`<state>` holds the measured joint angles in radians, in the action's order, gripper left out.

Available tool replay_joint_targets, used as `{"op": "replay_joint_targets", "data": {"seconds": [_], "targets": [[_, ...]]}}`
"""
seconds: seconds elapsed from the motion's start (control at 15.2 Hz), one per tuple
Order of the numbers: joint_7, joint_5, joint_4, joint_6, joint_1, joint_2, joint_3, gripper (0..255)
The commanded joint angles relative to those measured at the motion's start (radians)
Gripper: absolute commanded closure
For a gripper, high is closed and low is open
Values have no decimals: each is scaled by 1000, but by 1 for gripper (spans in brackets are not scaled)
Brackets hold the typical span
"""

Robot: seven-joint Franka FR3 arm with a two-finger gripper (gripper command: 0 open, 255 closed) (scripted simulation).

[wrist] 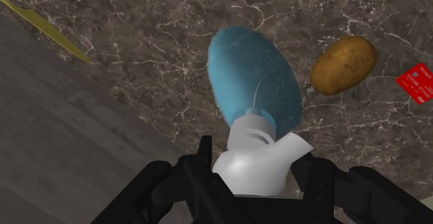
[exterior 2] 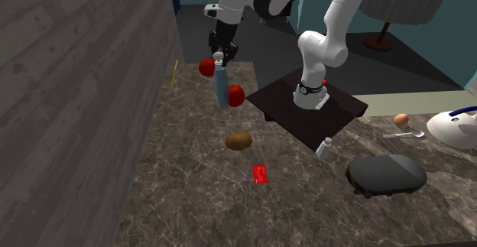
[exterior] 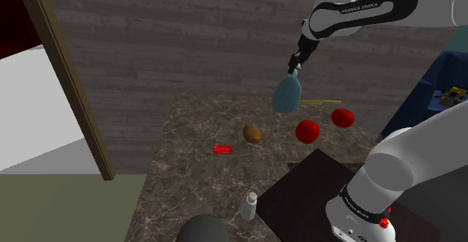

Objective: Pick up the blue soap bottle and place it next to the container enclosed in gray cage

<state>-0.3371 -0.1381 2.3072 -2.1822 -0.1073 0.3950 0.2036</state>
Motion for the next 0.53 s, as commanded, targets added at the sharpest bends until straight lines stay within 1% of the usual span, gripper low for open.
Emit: {"op": "replay_joint_targets", "data": {"seconds": [0.0,0.46], "targets": [[0,1,-23,29,1,6,-3,255],[-5,7,-110,124,4,14,-9,255]]}}
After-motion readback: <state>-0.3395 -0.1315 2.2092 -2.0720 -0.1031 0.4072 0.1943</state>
